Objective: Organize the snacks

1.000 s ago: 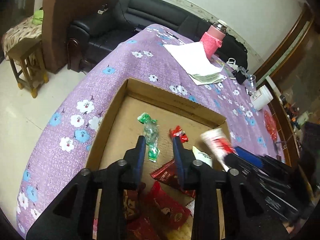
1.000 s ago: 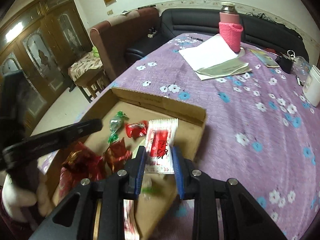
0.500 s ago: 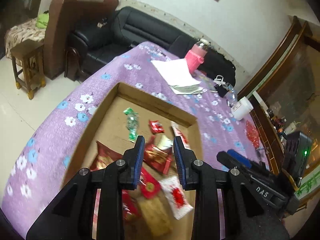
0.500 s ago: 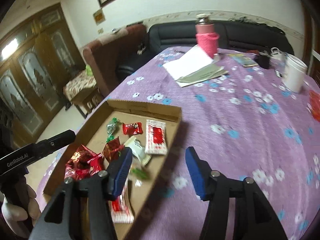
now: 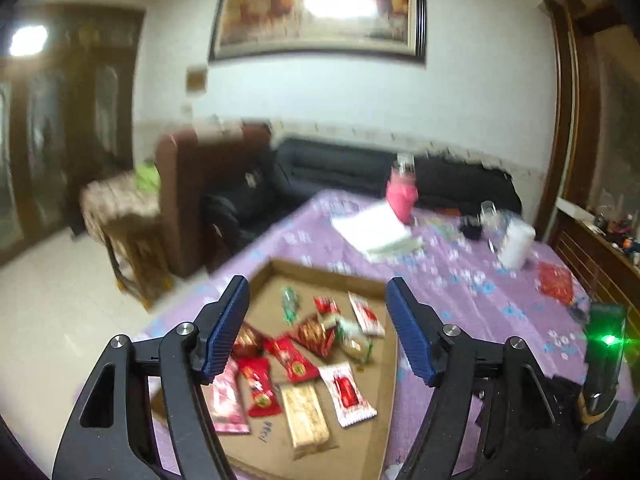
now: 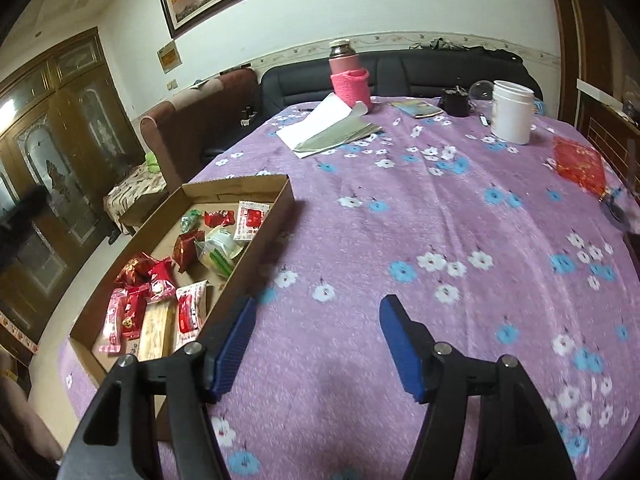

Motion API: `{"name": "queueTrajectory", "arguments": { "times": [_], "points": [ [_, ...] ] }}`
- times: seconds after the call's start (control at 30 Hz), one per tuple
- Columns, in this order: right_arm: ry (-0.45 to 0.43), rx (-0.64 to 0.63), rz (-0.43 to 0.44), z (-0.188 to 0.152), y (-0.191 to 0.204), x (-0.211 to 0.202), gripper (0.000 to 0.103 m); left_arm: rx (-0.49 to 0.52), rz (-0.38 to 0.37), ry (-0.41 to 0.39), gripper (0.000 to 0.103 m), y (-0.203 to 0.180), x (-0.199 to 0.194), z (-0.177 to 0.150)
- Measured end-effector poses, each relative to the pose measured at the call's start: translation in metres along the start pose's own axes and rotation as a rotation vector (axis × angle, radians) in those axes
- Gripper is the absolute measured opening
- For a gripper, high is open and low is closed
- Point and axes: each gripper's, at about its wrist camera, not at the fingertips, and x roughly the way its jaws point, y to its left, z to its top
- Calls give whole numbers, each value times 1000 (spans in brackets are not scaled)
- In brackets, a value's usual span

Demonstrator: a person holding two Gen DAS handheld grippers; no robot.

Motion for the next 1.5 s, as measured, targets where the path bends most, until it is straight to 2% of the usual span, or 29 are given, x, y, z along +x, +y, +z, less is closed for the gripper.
{"name": "queueTrajectory", "arguments": {
  "times": [0.07,0.13,0.2,0.27,0.4,0.63,0.73,0.97,1.5],
  "points": [
    [-17,-3,3,-3,-1,-8,68,17,62,-87,75,-5,-27,1],
    [-32,-16,5,-5,1,-15,69,37,102,-144,103,-9,-41,2],
    [-53,-32,2,-6,4,-22,72,44,93,-153,103,-11,-46,2],
    [-74,-55,-8,-9,9,-29,76,32,59,-92,103,-9,-39,2],
    [-95,-118,-51,-14,22,-36,84,14,54,7,103,-8,-25,-4],
    [-60,-170,-63,-24,40,-29,86,-20,1,191,103,-4,1,-24],
    [-48,-192,-67,-27,47,-24,87,-42,1,256,103,1,13,-34],
    [-21,-213,-88,-31,59,-11,87,-49,4,345,103,5,33,-50],
    [36,-270,-129,-35,77,12,87,-84,29,426,103,24,57,-63]
  ]
}}
